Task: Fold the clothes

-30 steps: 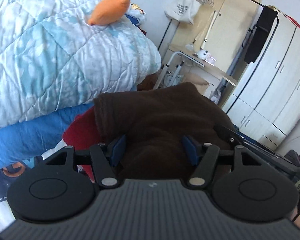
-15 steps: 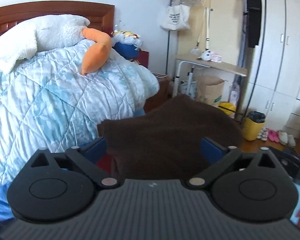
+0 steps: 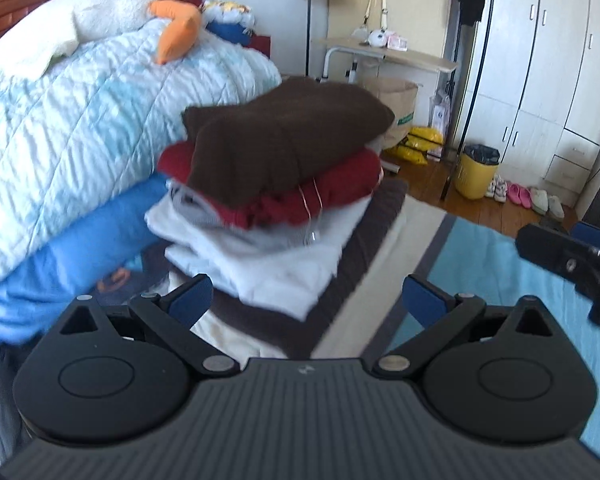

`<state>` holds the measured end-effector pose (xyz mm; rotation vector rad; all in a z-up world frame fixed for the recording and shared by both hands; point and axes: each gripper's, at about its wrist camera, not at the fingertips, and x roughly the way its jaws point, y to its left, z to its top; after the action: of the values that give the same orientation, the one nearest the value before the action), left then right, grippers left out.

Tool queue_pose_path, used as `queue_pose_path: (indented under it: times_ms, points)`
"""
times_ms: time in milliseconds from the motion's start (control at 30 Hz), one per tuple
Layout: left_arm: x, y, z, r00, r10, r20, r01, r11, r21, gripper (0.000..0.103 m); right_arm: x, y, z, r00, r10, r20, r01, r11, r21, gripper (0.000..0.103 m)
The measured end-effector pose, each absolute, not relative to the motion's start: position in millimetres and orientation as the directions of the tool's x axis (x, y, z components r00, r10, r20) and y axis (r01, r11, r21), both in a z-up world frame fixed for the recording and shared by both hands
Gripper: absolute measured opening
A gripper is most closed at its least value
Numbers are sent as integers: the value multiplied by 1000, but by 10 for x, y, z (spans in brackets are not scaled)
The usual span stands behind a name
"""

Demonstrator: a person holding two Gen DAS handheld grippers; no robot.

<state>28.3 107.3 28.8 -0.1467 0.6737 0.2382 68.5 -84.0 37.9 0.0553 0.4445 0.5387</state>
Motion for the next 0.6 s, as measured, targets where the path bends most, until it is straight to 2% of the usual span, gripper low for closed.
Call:
queue_pose_path:
  times_ms: [100,200,300,400,533,600]
  points:
    - [168,874,327,741,185,-645,-238,971,6,103,489,-791,452,767,465,-442,-499,865,44,98]
    - [27,755,294,725,188,-662,-207,977,51,103,283,-873,515,784,441,-437,-486,874,10,98]
    - [-102,731,230,710,154,-687,-201,980,12,103,110,-1000,503,788,427,-443,-454,889,50,98]
    - [-220,675,171,717,168,-676,-235,972,-8,103,-68,-1132,441,794,409,-450,-411,906,99,98]
    - [-334,560,101,716,175,-675,-256,966,-21,103,-222,-1382,232,793,430,-432,-336,900,278,99]
    - [-391,489,106,729,180,-660,-242,970,-2,103,-221,-1433,152,777,441,-451,-325,893,313,99]
